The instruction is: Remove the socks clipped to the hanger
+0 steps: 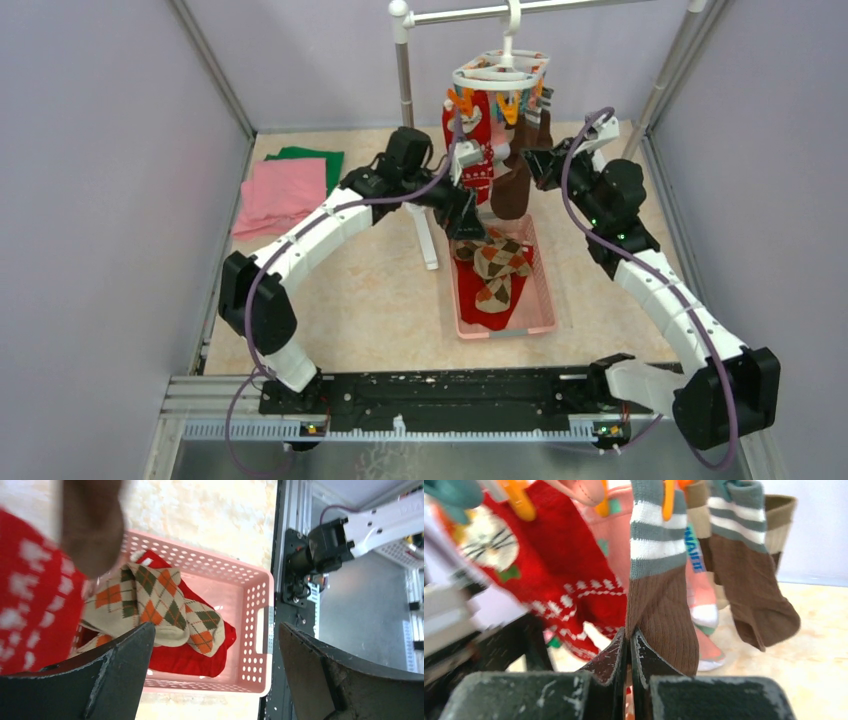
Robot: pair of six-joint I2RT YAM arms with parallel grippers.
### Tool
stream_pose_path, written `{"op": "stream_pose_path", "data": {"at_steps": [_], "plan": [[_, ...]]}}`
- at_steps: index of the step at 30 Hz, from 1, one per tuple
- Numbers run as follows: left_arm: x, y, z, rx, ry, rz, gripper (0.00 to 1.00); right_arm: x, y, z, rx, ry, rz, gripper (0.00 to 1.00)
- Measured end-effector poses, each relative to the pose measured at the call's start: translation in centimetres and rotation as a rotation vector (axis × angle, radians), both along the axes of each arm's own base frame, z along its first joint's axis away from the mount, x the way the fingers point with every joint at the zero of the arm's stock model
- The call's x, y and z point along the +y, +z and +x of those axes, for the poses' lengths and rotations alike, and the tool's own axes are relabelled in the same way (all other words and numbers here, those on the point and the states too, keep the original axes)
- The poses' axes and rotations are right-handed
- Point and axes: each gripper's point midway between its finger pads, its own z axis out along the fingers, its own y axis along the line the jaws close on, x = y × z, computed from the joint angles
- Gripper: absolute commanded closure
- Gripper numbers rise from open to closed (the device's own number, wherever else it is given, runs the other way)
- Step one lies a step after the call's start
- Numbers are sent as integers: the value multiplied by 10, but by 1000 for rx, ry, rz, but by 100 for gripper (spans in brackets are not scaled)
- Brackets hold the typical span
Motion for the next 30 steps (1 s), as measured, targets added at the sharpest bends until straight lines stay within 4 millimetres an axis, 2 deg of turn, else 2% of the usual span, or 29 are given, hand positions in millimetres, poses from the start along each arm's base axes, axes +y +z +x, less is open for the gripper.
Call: {"op": "stream_pose_path", "data": {"at_steps": [3,4,8,13,18,21,26,27,28,30], "plan": [[6,12,14,36,43,-52,1,8,6,-19,-12,57,29,100],[15,15,24,51,71,-65,1,11,7,-26,-13,77,37,100],[31,29,38,104,94,-128,1,21,15,-48,-15,157,77,100],[30,46,26,144,23,-173,1,34,27,-69,-10,257,130,100],[22,62,14,109,-37,-198,1,59,34,-81,15,357,156,100],[18,60,8,98,-55,-185,1,74,37,-86,26,403,167,100],[16,49,11,65,-29,-143,1,83,35,-85,44,425,178,100],[16,48,13,55,-19,-135,3,84,34,-85,49,425,179,100],[16,46,15,46,-9,-128,10,85,33,-84,53,426,181,100],[17,43,19,29,10,-116,27,86,32,-84,61,429,186,100]]}}
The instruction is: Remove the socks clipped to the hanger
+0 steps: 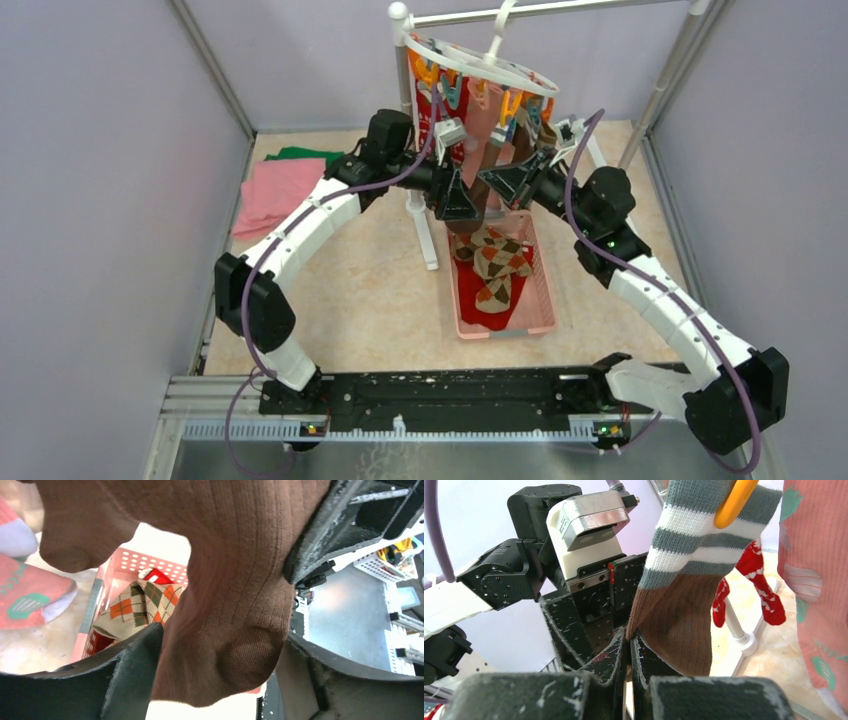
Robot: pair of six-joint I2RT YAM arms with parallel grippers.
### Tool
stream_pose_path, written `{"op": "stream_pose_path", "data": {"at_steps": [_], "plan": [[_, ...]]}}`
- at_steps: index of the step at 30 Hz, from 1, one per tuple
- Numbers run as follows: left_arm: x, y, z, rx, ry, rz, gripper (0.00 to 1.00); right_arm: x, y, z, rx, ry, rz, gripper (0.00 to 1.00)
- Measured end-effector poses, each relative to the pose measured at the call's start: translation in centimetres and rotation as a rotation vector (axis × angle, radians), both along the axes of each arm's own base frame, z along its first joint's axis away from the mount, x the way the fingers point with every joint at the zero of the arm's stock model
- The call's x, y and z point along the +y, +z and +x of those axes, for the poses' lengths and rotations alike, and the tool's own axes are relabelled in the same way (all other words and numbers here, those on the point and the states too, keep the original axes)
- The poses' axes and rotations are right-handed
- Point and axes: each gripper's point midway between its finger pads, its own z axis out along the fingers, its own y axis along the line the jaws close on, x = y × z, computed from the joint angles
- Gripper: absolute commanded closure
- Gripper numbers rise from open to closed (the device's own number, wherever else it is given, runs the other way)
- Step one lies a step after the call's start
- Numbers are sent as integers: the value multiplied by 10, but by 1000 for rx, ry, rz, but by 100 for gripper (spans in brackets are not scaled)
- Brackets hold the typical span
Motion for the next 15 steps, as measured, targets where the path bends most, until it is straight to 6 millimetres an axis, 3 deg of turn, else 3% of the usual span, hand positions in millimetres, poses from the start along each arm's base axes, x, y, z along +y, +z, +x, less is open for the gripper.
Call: {"op": "stream_pose_path", "data": {"at_steps": [4,6,11,15], "plan": [[1,-3,8,-32,32,18,78,1,-1,1,15,1,9,98],[2,-5,11,-47,46,26,97,1,0,4,20,-5,13,81],[3,-8,21,-78,91,48,100,-4,10,12,28,-67,15,58],[5,-10,27,-87,121,61,100,-16,30,29,17,-178,5,51]]}}
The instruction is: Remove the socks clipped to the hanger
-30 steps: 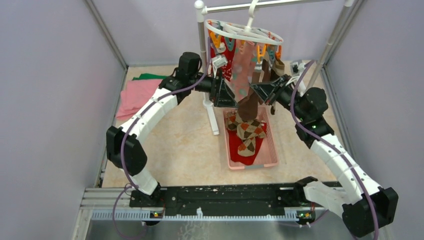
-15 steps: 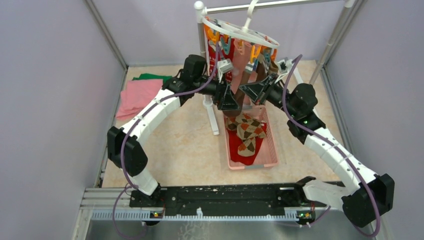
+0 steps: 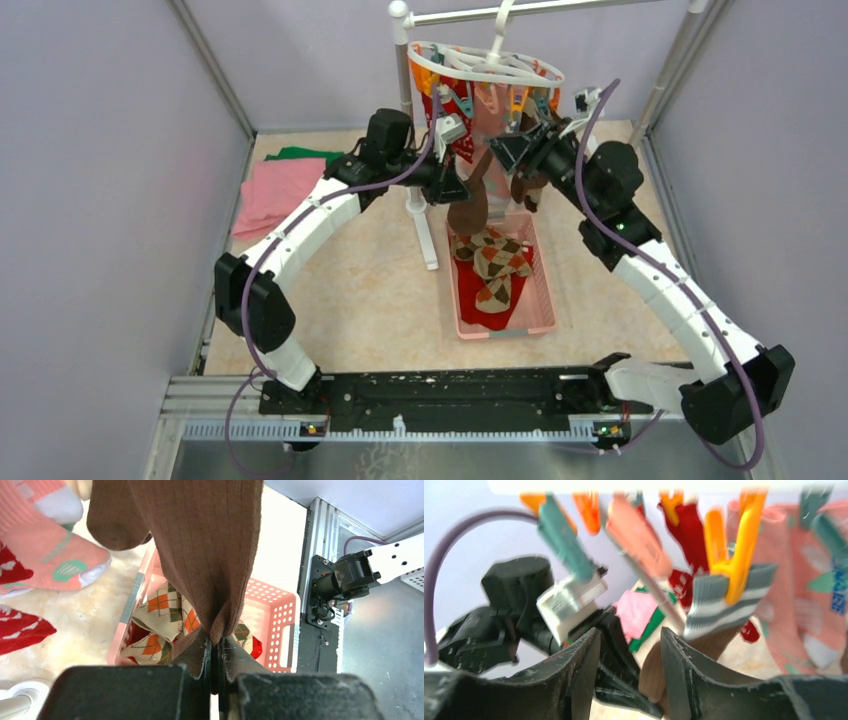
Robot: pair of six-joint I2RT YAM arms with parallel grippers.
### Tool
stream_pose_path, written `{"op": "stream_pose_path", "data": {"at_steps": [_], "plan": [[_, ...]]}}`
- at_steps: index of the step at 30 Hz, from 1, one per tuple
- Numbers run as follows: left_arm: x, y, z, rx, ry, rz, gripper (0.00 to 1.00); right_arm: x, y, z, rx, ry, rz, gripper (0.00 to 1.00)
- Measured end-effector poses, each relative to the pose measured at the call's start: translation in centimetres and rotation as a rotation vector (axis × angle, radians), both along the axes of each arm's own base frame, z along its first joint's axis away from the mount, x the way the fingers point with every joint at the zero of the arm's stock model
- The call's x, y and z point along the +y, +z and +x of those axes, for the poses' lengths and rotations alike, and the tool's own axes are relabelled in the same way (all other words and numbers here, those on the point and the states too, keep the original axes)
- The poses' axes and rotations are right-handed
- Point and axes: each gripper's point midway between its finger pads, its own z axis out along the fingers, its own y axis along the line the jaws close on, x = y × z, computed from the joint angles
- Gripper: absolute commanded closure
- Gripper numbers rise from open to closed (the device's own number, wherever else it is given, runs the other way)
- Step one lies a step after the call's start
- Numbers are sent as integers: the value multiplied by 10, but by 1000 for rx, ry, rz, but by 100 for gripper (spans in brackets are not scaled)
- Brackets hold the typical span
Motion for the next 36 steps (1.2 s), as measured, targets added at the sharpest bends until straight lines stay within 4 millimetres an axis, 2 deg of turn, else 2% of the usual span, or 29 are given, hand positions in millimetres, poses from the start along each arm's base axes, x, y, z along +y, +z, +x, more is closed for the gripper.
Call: {"op": "stream_pose_path", "data": {"at_steps": [6,10,16,22,26,32,34,36], "plan": [[1,-1,6,-12,30,10,100,-20,37,31,-39,-179,-53,46],[1,-1,7,-13,37,12,100,-26,46,44,-44,-242,-97,46],[1,0,8,-18,37,9,100,-29,43,60,-20,-289,-151,48],[1,0,8,-20,37,8,100,-34,31,72,3,-334,-204,49],[1,0,9,-23,38,6,100,-38,30,76,1,-364,-220,55],[1,0,8,-13,40,5,100,-36,32,89,-1,-383,-236,55],[1,0,8,-10,41,4,100,-35,28,91,7,-383,-243,61],[1,-1,8,-6,42,5,100,-35,27,92,8,-383,-245,74]]}}
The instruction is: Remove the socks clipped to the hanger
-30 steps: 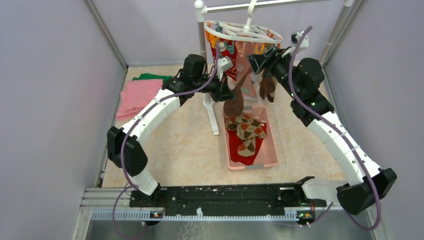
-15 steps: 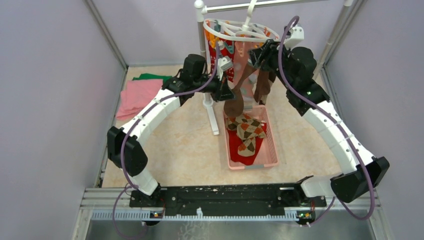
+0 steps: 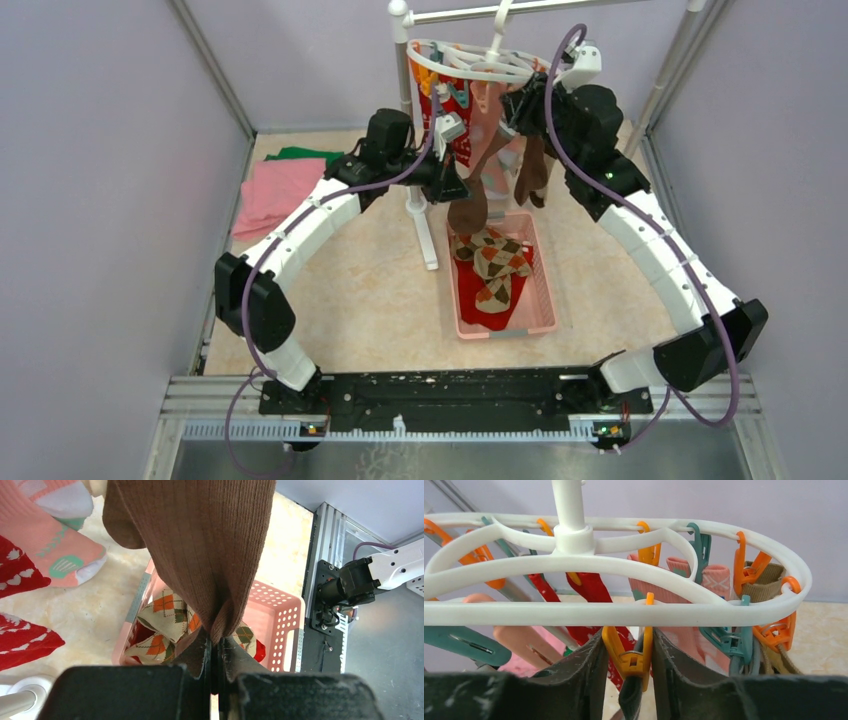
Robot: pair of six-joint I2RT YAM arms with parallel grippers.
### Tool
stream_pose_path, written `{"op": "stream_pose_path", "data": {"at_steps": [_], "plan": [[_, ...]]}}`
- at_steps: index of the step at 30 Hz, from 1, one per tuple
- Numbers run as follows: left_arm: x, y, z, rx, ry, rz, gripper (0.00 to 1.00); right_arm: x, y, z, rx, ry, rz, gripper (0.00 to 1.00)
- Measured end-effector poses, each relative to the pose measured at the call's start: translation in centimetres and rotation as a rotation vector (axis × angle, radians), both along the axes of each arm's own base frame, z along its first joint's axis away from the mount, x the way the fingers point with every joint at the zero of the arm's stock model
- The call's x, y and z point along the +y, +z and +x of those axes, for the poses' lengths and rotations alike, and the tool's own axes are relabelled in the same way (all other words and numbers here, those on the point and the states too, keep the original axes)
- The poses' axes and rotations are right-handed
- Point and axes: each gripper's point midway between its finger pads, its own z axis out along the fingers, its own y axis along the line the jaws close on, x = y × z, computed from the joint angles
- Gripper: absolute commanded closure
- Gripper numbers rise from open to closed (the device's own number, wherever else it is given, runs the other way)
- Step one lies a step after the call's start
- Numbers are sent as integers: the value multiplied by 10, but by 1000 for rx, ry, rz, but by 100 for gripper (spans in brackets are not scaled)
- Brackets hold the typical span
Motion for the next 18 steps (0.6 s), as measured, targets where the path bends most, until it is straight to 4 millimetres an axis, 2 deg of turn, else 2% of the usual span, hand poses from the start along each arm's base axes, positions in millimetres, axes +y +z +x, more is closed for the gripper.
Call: {"op": "stream_pose_path", "data": {"at_steps": [4,8,12,13,15,16,18], "plan": [[0,-1,0,6,1,1,100,0,0,1,-3,-3,-5,99],[1,-10,-3,23,2,9,100,-1,1,2,-10,-6,-4,100],[4,-35,-12,73,-3,37,100,0,3,2,-14,0,-1,100],[3,-42,-16,87,-7,45,100,0,3,1,-14,3,-1,91],[1,-50,-22,108,-18,57,100,2,2,1,-13,14,-1,63],[-1,-51,-25,112,-26,59,99,2,3,0,-12,18,2,55],[-7,-50,-31,108,-47,52,96,5,3,-1,-10,33,11,45]]}}
